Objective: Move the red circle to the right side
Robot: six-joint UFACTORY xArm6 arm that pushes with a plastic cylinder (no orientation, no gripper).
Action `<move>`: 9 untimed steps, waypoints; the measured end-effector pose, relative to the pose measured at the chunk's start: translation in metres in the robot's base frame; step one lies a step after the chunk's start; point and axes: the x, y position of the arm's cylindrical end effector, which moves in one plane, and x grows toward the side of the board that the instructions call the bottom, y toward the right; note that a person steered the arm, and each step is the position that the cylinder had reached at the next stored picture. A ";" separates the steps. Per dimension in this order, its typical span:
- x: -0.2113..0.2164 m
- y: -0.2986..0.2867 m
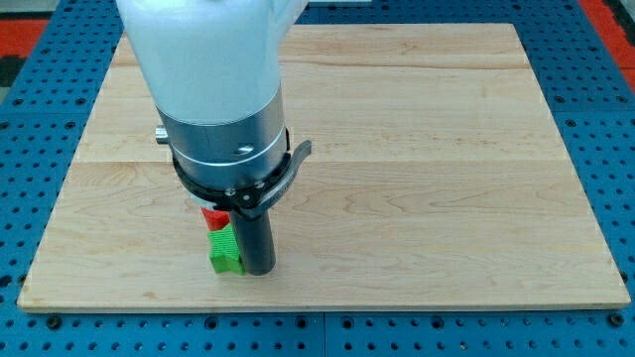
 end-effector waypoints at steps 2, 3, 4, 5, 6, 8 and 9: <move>0.000 0.000; 0.000 0.000; 0.000 0.002; 0.012 -0.011; 0.043 -0.025; -0.014 -0.112; -0.042 -0.005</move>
